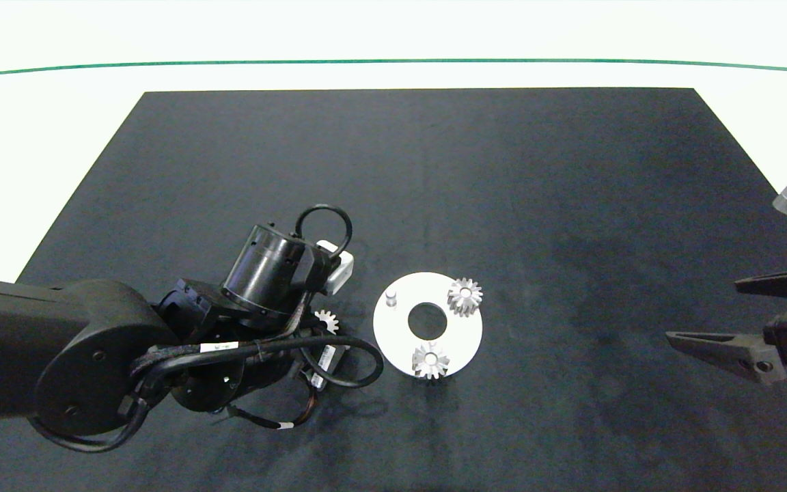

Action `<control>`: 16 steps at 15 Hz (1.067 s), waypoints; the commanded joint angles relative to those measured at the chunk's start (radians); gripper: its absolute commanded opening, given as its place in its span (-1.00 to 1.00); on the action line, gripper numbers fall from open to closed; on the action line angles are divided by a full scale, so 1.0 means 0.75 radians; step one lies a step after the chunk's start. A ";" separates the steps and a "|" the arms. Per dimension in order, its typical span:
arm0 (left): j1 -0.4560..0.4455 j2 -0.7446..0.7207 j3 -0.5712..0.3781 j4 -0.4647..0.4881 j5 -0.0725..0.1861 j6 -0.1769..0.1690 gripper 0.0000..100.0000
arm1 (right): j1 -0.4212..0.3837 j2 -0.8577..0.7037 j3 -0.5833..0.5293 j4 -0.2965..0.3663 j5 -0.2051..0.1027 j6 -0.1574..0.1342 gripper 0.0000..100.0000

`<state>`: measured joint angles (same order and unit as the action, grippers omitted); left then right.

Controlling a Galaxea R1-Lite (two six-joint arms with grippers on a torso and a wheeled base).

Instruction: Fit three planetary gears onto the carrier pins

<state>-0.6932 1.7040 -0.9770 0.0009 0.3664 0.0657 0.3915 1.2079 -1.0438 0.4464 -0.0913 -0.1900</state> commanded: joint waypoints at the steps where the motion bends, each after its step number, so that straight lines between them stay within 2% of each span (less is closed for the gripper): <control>1: 0.000 -0.002 0.000 -0.001 0.002 0.000 -1.00 | 0.008 0.001 -0.001 0.025 0.001 -0.002 1.00; 10: 0.000 -0.041 0.016 0.003 0.004 0.002 -1.00 | 0.018 -0.011 -0.003 0.029 0.007 -0.002 1.00; 12: 0.002 -0.090 0.037 0.054 0.004 0.000 -1.00 | 0.036 -0.017 -0.009 0.033 0.009 -0.002 1.00; 13: 0.004 -0.116 0.039 0.087 0.004 0.000 -1.00 | 0.036 -0.021 -0.011 0.035 0.015 -0.002 1.00; 16: 0.008 -0.155 0.004 0.152 0.004 0.002 -1.00 | 0.036 -0.034 -0.030 0.080 0.069 0.000 1.00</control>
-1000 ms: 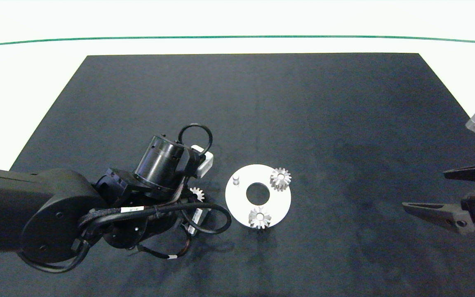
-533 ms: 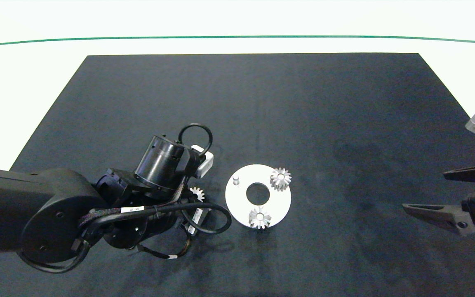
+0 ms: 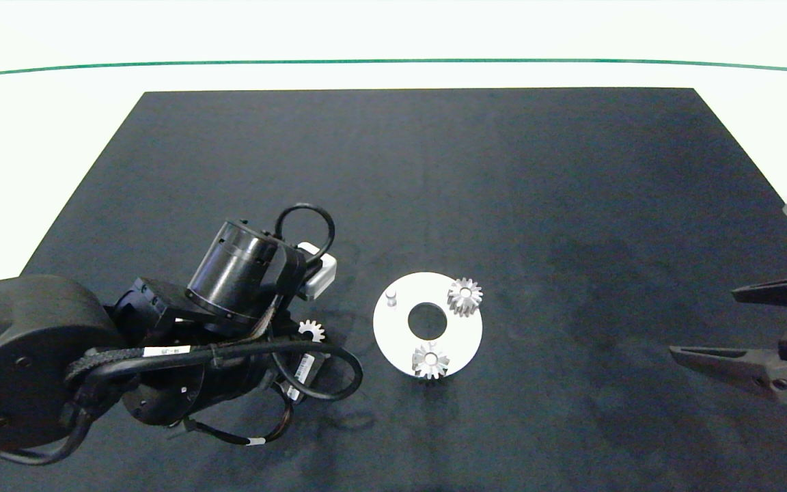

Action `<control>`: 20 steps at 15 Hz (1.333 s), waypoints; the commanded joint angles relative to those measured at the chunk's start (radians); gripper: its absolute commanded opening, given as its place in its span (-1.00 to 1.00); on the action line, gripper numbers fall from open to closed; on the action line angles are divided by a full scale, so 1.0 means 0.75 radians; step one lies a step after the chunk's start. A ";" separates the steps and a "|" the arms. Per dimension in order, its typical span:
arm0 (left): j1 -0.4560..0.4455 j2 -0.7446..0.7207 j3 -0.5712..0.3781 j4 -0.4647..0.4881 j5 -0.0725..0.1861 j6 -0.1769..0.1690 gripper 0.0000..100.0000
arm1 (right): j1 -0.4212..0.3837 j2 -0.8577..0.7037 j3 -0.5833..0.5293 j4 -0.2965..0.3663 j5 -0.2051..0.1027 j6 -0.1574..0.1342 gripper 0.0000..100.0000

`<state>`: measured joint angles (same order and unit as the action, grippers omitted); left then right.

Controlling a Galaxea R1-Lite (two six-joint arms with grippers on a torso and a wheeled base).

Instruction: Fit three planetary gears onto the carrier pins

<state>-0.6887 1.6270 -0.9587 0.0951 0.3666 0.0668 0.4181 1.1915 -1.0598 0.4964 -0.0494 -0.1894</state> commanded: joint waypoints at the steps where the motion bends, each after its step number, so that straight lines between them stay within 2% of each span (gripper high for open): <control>1: 0.002 -0.063 -0.031 0.053 0.004 0.001 -1.00 | 0.001 -0.014 -0.006 0.015 0.015 -0.001 1.00; 12: -0.002 -0.106 -0.078 0.082 0.006 -0.003 -1.00 | 0.017 -0.026 -0.004 0.015 0.015 -0.001 1.00; 13: 0.002 -0.114 -0.078 0.086 0.006 -0.003 1.00 | 0.017 -0.022 -0.004 0.015 0.015 -0.001 1.00; 16: 0.004 -0.120 -0.059 0.088 0.006 -0.011 1.00 | 0.017 -0.022 -0.002 0.015 0.015 -0.001 1.00; 18: -0.004 -0.108 -0.053 0.086 0.006 -0.069 1.00 | 0.015 -0.022 -0.002 0.013 0.013 -0.003 1.00; 20: 0.000 -0.089 -0.014 0.076 0.004 -0.095 1.00 | 0.015 -0.016 -0.002 0.013 0.013 -0.003 1.00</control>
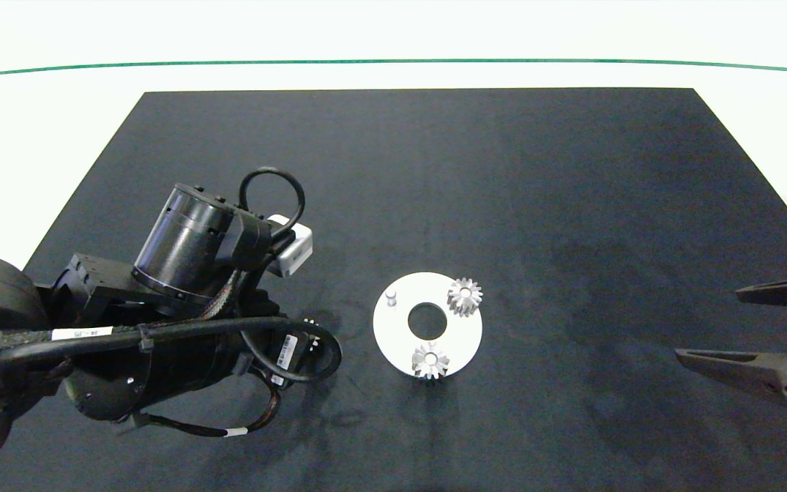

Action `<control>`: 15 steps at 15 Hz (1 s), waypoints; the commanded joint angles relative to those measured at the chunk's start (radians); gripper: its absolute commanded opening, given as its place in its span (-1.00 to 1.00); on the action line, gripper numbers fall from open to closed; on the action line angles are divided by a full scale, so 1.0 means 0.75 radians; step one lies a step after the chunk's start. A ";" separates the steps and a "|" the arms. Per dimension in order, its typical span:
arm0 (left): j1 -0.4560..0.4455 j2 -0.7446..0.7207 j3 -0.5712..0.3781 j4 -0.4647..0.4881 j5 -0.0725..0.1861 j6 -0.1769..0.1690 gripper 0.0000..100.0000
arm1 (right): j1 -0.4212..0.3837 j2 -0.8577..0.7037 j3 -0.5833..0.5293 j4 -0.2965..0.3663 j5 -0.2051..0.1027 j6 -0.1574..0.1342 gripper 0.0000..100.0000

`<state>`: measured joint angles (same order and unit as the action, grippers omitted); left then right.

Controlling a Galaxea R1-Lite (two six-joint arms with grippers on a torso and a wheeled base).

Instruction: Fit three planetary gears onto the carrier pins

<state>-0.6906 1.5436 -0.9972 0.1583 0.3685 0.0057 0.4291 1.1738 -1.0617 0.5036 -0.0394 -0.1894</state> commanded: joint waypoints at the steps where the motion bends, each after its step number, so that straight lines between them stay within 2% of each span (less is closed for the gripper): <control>1: 0.007 0.046 0.029 -0.011 0.002 -0.014 1.00 | 0.000 0.010 0.000 0.003 -0.001 -0.003 1.00; 6: -0.024 0.114 0.031 -0.080 0.004 -0.008 1.00 | 0.000 0.026 0.015 0.001 -0.005 -0.003 1.00; 12: -0.012 0.132 0.029 -0.080 0.004 0.003 1.00 | 0.000 0.026 0.017 0.001 -0.005 -0.003 1.00; 15: 0.005 0.139 0.041 -0.080 0.004 0.029 0.96 | 0.000 0.022 0.017 0.001 -0.005 -0.003 1.00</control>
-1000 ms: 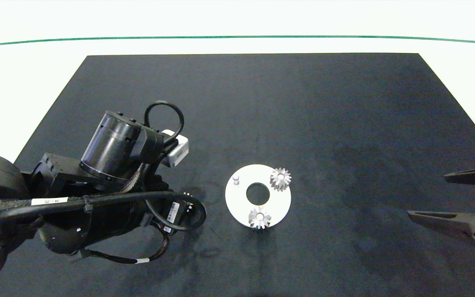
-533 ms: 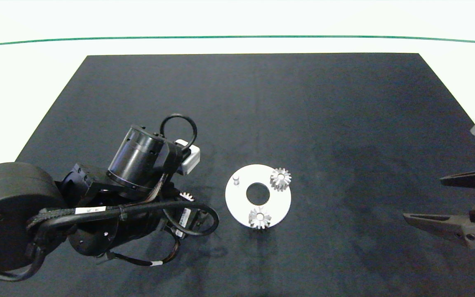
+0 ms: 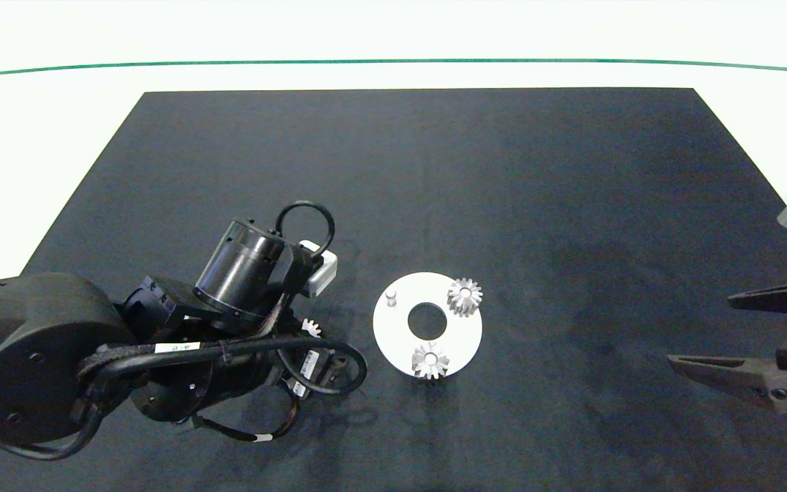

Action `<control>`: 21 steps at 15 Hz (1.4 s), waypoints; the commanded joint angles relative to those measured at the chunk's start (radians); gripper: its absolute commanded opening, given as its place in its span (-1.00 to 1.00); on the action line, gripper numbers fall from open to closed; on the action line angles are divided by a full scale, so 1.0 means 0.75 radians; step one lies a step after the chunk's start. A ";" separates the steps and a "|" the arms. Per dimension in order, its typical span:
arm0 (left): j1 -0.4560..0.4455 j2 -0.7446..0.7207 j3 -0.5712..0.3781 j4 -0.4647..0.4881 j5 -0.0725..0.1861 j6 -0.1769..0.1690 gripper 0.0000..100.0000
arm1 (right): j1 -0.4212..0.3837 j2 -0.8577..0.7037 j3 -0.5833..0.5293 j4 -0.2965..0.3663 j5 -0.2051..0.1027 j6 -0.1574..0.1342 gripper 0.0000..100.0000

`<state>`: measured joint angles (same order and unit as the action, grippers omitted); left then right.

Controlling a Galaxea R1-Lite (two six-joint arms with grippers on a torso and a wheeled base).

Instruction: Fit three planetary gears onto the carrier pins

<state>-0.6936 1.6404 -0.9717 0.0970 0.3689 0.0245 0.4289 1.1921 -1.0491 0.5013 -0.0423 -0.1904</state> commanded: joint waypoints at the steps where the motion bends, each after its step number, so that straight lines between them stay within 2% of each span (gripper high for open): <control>1: 0.013 0.024 0.005 -0.001 0.003 0.004 0.93 | 0.001 -0.002 0.000 0.005 -0.001 -0.002 1.00; 21: 0.021 0.036 -0.001 -0.017 0.011 0.004 0.12 | 0.001 0.002 0.006 0.005 0.001 -0.002 1.00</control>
<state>-0.6779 1.6655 -0.9726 0.0832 0.3755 0.0274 0.4289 1.1919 -1.0445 0.5017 -0.0413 -0.1904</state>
